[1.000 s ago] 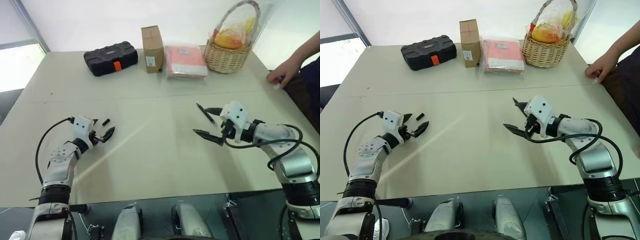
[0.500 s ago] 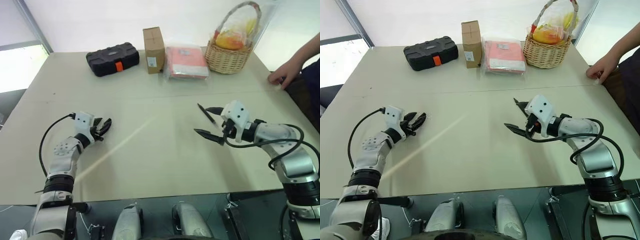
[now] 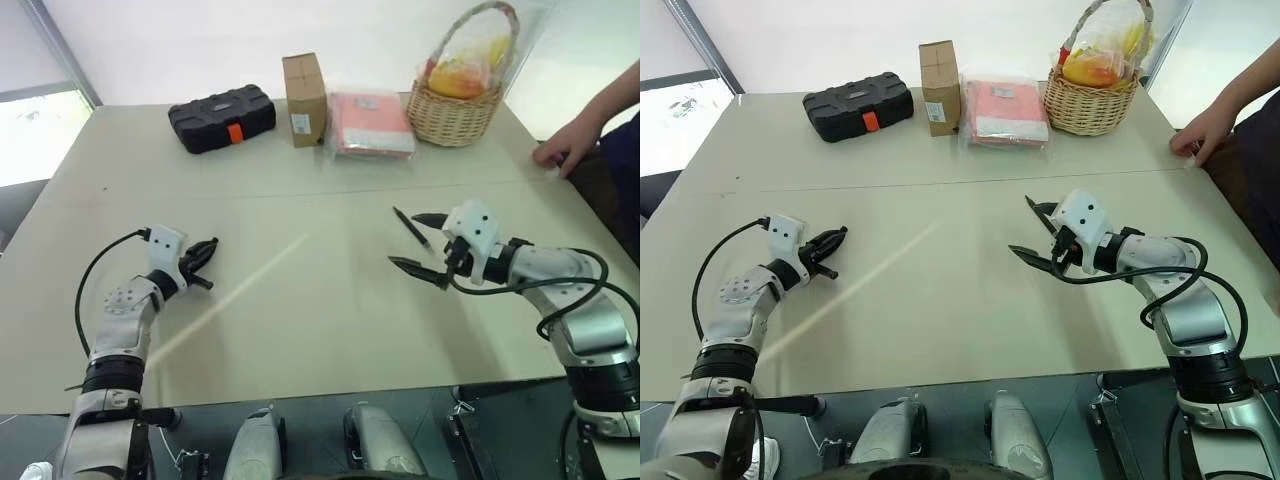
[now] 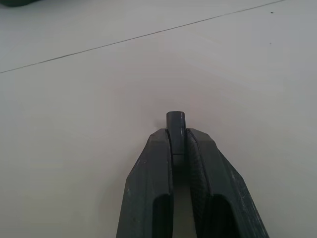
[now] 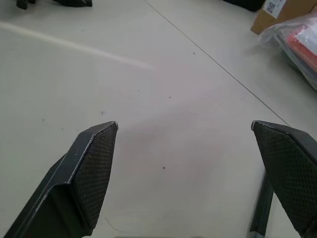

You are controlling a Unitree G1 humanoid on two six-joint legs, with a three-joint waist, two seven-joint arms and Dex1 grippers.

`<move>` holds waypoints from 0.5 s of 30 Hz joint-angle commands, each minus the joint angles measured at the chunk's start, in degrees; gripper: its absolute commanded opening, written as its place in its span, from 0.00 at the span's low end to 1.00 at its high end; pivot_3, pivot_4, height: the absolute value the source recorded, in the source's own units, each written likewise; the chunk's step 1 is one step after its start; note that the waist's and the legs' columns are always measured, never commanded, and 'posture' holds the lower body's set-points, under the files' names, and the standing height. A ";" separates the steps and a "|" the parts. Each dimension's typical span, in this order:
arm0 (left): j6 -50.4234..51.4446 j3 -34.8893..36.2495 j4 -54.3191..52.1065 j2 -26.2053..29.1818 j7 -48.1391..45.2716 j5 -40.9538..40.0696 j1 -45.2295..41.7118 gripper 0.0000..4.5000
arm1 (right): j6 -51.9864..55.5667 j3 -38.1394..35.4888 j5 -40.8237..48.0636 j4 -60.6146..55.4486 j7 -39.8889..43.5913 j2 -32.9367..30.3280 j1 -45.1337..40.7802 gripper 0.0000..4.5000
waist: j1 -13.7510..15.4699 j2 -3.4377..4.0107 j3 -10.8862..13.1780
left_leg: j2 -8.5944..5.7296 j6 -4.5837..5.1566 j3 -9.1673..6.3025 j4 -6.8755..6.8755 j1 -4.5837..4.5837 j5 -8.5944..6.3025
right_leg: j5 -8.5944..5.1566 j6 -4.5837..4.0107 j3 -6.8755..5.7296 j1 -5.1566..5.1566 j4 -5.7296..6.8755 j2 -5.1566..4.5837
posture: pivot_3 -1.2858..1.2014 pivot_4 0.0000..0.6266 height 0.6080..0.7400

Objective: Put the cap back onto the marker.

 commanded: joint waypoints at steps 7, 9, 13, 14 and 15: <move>19.26 1.76 -38.42 4.66 -1.00 -10.58 9.68 0.02 | 0.38 -4.82 1.75 25.22 -4.19 6.61 -13.47 1.00 | -0.15 -0.18 0.09 | 0.09 0.00 0.02 -0.05 -0.04 0.00 | 0.00 -0.03 0.05 -0.07 -0.03 0.01 | 0.52 0.24 1.00; 20.11 2.07 -41.54 6.12 -1.16 -10.51 11.73 0.02 | 1.22 -4.31 0.88 29.48 -5.12 7.90 -15.38 1.00 | -0.32 -0.15 0.08 | 0.08 0.00 0.03 -0.08 -0.02 0.00 | 0.00 -0.03 0.06 -0.06 -0.03 0.01 | 0.52 0.24 1.00; 21.33 3.29 -45.19 7.35 0.06 -10.81 14.62 0.02 | 1.84 -3.34 -0.65 33.13 -7.98 10.55 -16.81 1.00 | -0.27 -0.14 0.09 | 0.08 0.01 0.07 -0.17 -0.10 -0.01 | 0.00 -0.02 0.08 -0.19 -0.04 0.01 | 0.52 0.24 1.00; 21.48 3.60 -45.58 7.44 0.48 -10.74 15.00 0.02 | 1.67 -3.18 -0.98 33.57 -8.66 11.22 -16.80 1.00 | -0.26 -0.14 0.09 | 0.08 0.01 0.07 -0.17 -0.12 -0.01 | 0.00 -0.02 0.08 -0.21 -0.05 0.02 | 0.52 0.24 1.00; 21.64 3.86 -45.85 7.44 0.85 -10.75 15.21 0.02 | 1.36 -3.01 -1.41 34.06 -9.30 11.79 -16.80 1.00 | -0.25 -0.14 0.09 | 0.09 0.01 0.06 -0.17 -0.13 -0.01 | 0.00 -0.02 0.08 -0.21 -0.05 0.02 | 0.52 0.24 1.00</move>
